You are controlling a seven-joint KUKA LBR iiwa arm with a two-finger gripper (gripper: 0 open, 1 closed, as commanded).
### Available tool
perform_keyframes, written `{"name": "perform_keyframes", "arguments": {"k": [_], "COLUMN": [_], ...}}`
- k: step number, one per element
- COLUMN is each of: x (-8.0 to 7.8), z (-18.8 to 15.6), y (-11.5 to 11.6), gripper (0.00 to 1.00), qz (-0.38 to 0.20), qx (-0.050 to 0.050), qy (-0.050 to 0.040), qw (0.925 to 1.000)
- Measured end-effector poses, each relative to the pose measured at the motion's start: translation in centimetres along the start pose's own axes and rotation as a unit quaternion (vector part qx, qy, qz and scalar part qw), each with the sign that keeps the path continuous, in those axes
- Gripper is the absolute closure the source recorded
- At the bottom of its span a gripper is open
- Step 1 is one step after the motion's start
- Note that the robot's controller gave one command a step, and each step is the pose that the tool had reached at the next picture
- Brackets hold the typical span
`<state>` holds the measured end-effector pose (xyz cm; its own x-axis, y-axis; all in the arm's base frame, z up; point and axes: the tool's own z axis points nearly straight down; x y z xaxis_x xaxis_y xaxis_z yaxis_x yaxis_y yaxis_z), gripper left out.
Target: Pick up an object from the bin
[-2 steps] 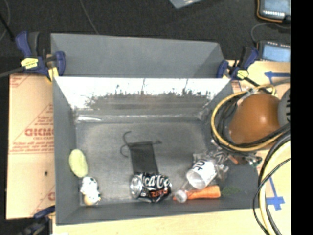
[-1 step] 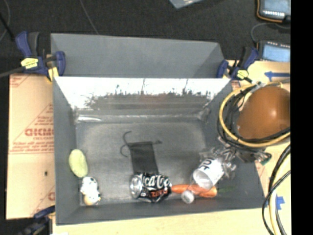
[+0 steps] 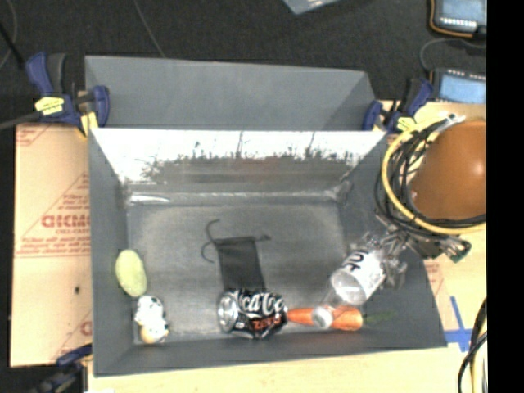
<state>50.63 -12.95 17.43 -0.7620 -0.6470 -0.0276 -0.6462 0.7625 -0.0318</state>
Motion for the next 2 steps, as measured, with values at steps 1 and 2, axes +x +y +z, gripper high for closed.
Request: {"name": "perform_keyframes", "arguments": {"k": [1,2], "x": [-1.0,-1.1], "z": [-3.8,-7.9], "y": [1.3,0.7], "gripper": [1.00,1.00], "qz": [-0.013,-0.004], "qx": [-0.001,-0.004], "qy": [0.0020,0.0034], "qw": [0.9999,1.0000]}}
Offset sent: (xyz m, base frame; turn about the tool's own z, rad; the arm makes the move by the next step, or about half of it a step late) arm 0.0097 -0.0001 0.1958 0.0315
